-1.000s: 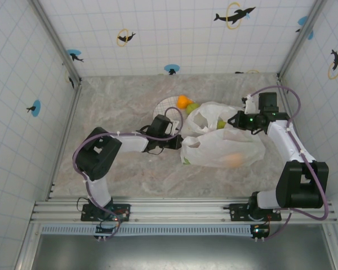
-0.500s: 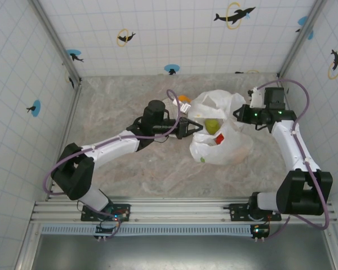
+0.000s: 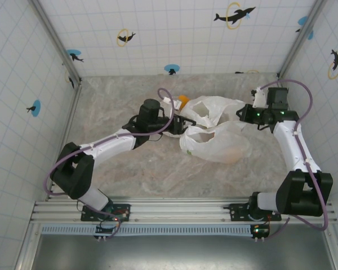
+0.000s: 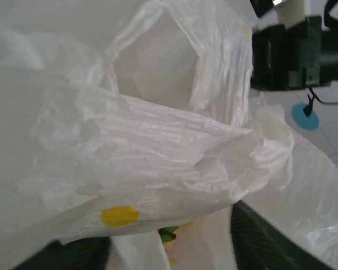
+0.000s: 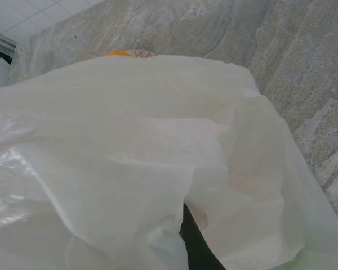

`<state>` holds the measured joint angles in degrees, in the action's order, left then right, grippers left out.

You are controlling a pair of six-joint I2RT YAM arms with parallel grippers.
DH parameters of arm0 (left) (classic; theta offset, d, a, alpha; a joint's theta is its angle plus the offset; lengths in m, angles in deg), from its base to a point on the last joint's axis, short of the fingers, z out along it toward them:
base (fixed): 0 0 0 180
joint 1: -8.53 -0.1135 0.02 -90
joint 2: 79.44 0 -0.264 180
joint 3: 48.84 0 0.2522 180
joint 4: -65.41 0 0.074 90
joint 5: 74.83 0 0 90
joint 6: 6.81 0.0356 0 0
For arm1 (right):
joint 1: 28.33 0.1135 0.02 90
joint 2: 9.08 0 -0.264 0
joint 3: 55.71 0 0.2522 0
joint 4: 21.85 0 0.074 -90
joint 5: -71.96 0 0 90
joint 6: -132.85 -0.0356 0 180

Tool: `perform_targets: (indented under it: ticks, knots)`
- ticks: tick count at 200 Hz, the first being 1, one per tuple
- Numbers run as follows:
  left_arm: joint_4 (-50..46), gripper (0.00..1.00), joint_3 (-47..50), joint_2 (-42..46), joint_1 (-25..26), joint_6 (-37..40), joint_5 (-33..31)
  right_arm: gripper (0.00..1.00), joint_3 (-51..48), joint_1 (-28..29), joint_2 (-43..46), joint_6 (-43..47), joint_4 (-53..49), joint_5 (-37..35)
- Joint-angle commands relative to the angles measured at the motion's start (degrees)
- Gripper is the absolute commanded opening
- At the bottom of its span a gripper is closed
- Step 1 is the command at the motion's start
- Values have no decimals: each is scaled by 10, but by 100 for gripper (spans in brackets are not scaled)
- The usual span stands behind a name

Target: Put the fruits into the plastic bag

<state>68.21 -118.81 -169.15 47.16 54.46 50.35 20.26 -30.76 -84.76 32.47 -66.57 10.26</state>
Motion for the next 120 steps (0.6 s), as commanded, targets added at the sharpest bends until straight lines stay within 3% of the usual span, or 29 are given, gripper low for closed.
perform_targets:
  ticks: [1, 30, 63, 120]
  knots:
    - [-15, 70, 15, 24, -15, 16, -44, 0, 0, -10, 5, 8, -5, -2]
    - [-4, 82, 34, 34, -45, 3, -111, 0, 2, -21, 8, 10, -9, -3]
    - [-9, 85, 20, -5, -80, -46, -186, 0, 4, -34, 16, 5, -4, -6]
    - [-74, 90, -137, -175, -88, -43, -195, 0, -10, -38, 16, 1, 3, -3]
